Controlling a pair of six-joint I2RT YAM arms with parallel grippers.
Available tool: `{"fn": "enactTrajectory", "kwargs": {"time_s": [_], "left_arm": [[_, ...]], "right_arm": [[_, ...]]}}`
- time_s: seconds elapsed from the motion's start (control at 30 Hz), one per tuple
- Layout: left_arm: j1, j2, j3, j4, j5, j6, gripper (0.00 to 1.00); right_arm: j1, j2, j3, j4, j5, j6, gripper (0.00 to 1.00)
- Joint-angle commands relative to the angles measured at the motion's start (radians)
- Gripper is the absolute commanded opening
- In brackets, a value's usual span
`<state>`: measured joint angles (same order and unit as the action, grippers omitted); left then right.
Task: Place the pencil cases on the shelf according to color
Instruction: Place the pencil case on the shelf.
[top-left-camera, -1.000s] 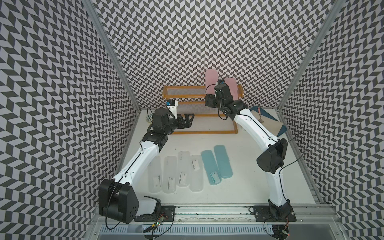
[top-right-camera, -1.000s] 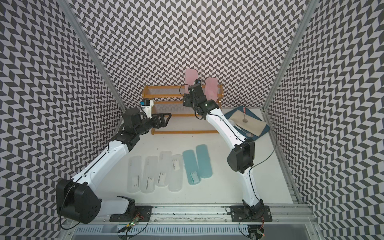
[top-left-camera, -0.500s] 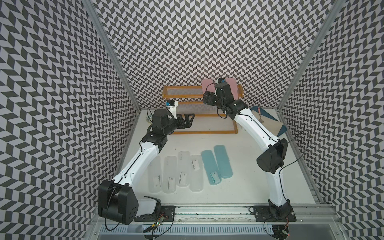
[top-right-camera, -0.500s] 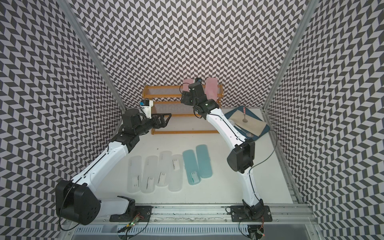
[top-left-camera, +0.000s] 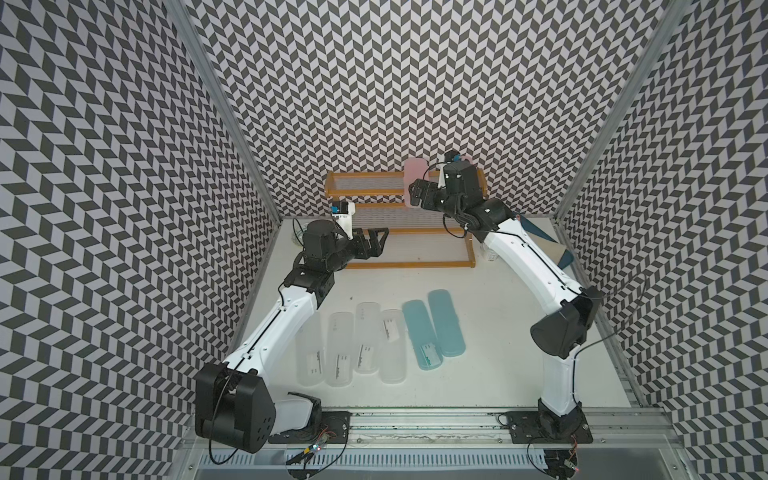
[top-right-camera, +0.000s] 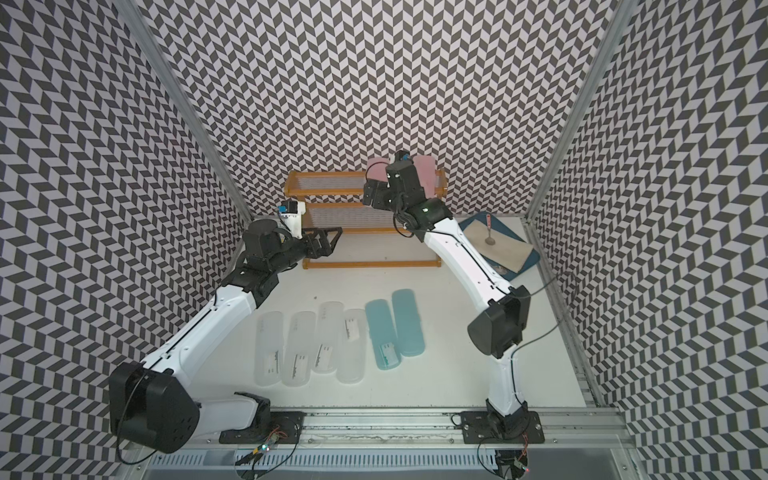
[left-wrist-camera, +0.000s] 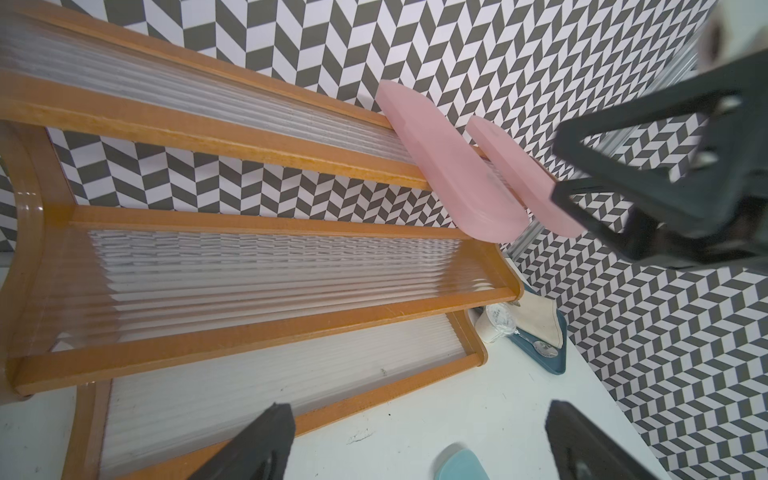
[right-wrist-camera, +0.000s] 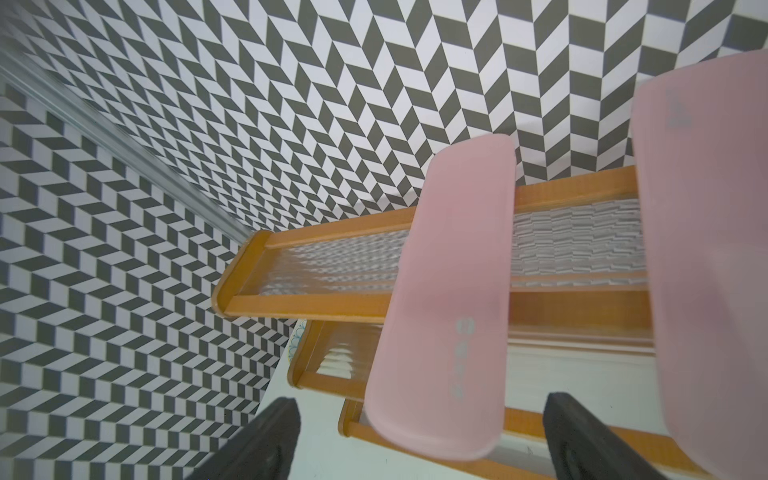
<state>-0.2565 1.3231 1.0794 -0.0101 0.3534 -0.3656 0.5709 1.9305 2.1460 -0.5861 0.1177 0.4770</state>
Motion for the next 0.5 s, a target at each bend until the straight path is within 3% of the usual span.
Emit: {"fn": "enactTrajectory", "kwargs": {"time_s": [0.0,0.3,0.47], "left_arm": [[0.001,0.011,0.034,-0.023,0.017,-0.022,0.99],[-0.034,-0.074,-0.075,-0.105,-0.097,-0.076,0.99],[-0.052,-0.119,-0.129,-0.110,-0.140,-0.132,0.99]], "right_arm": [[-0.003,-0.145,-0.113,0.015,-0.002,-0.005,0.96],[-0.004,-0.651,-0.876,0.274,-0.039,-0.081,1.00],[-0.005,-0.810,-1.065,0.314,-0.092,-0.095,1.00]]}}
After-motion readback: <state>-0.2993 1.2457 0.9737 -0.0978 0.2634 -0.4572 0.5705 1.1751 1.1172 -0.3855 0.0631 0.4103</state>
